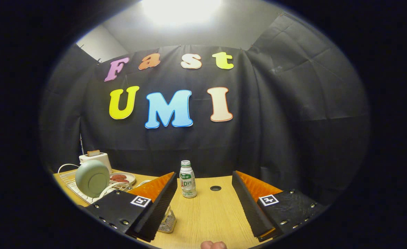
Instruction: Take the plate from the dish rack, then take the spoon from the basket and place it into the plate.
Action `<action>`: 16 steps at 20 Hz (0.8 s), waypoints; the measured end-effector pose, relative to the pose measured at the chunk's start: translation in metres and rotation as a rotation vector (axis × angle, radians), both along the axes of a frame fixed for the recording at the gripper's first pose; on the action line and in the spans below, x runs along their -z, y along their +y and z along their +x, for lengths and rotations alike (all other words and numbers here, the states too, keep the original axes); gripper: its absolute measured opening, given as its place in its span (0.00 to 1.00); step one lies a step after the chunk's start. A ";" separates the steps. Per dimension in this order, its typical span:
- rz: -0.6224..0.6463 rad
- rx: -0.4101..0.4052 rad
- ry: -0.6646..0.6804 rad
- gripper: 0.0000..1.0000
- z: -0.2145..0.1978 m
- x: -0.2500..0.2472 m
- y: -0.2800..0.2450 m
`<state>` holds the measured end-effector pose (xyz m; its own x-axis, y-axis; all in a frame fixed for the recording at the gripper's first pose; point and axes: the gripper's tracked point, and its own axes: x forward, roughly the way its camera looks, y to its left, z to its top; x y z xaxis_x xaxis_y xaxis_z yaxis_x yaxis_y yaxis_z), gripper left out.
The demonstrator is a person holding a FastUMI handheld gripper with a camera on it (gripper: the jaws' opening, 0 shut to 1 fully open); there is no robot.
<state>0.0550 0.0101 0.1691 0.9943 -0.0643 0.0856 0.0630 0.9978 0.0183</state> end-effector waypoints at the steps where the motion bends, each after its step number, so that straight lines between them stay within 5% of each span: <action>1: -0.011 -0.007 0.011 0.98 -0.005 -0.006 0.011; 16: 0.002 -0.116 0.107 0.98 -0.002 -0.074 0.140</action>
